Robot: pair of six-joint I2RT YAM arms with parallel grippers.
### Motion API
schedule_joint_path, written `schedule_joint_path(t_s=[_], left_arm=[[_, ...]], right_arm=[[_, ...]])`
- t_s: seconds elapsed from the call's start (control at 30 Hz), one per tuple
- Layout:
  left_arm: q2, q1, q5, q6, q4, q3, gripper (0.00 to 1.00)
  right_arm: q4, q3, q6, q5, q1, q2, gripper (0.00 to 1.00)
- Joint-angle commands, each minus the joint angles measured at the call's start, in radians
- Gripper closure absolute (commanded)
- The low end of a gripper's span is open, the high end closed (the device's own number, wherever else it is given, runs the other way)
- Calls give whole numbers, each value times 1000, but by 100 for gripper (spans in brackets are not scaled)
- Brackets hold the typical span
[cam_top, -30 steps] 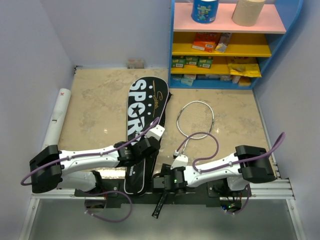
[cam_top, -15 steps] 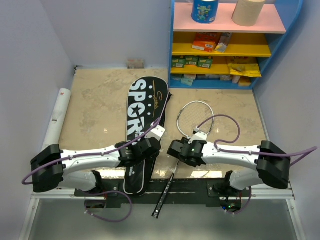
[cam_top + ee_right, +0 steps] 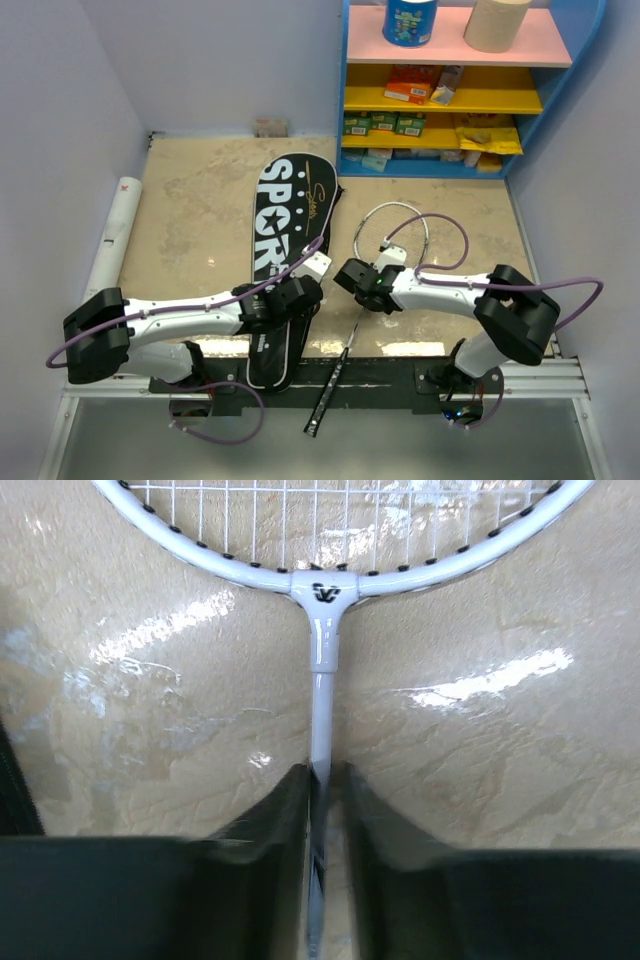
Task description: Pack up the badminton gear
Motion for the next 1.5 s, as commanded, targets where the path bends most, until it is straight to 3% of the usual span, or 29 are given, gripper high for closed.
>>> schedule_joint_path(t_s=[0.0, 0.07, 0.4, 0.53, 0.7, 0.8, 0.97, 1.47], left_arm=[[0, -8, -35, 4, 25, 37, 100], [8, -7, -37, 6, 31, 40, 100], [81, 15, -108, 6, 14, 98, 100], [86, 41, -74, 20, 48, 117, 100], [124, 44, -63, 27, 53, 169, 100], [130, 44, -51, 27, 63, 181, 100], [129, 44, -34, 26, 63, 193, 100], [5, 44, 66, 14, 42, 154, 100]], right_arm=[[46, -46, -12, -21, -8, 6, 88], [46, -64, -10, -30, -7, -10, 100], [-52, -81, 27, 14, 19, -154, 100], [-210, -17, 96, 65, 128, -182, 100], [-356, 92, 171, 94, 281, -105, 100], [-375, 109, 211, 97, 357, -100, 100], [-318, 106, 194, 78, 409, -117, 100], [53, 63, -94, 92, 428, -174, 100]])
